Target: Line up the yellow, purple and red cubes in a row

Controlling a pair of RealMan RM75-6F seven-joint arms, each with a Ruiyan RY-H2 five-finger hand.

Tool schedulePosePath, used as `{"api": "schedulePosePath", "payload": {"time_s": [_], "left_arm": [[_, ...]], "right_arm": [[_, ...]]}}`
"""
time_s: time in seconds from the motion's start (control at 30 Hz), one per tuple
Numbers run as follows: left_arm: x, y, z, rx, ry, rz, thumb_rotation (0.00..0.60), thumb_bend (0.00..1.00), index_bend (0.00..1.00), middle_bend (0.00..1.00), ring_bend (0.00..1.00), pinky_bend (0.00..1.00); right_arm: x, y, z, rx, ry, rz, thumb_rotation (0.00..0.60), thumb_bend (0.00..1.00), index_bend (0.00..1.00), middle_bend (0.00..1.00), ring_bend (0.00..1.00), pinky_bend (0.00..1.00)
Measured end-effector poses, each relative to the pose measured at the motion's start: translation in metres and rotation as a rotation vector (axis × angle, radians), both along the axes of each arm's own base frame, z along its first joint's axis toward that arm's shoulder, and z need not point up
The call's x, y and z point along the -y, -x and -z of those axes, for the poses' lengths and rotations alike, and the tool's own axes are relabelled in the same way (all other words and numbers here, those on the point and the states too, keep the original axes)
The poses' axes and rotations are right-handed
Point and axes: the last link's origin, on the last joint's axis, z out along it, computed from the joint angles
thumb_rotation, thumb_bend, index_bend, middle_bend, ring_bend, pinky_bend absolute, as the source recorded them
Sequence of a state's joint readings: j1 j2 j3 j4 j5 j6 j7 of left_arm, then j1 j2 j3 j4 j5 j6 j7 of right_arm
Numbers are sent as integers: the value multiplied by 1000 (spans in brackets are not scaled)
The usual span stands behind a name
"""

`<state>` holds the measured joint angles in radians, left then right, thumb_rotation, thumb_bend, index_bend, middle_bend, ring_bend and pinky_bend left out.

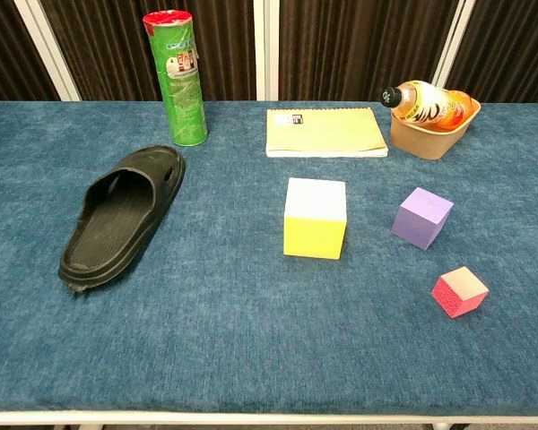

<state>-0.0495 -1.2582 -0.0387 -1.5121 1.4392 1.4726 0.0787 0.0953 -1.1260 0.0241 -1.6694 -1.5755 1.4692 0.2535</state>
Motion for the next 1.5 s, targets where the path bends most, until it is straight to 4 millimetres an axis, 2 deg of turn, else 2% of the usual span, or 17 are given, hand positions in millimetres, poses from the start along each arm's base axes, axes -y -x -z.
{"api": "schedulePosePath", "payload": {"time_s": [0.23, 0.4, 0.5, 0.7, 1.13, 1.33, 1.5], "left_arm": [[1, -1, 0, 0, -3, 1, 600, 59, 135, 156, 107, 157], [3, -1, -2, 1, -5, -1, 600, 59, 135, 155, 107, 157], [4, 0, -4, 2, -11, 1, 600, 59, 135, 156, 107, 157], [5, 1, -3, 13, -10, 0, 600, 59, 135, 156, 107, 157], [9, 11, -1, 23, -2, -17, 600, 59, 135, 156, 107, 157], [10, 15, 0, 27, -2, -24, 600, 59, 135, 156, 107, 157], [9, 18, 0, 29, 1, -27, 600, 59, 135, 156, 107, 157]], "right_arm": [[-1, -1, -1, 0, 3, -11, 600, 264, 87, 67, 0, 0], [1, -6, 2, -1, -18, -44, 600, 125, 67, 98, 0, 0], [9, -17, 11, -2, -51, -88, 600, 96, 57, 113, 0, 0], [32, -53, 50, 6, -173, -183, 600, 95, 44, 113, 0, 0], [93, -142, 173, 47, -400, -200, 600, 122, 33, 102, 0, 0], [112, -161, 206, -7, -417, -189, 600, 140, 32, 98, 0, 0], [123, -167, 219, -39, -417, -167, 600, 159, 31, 110, 0, 0]]}}
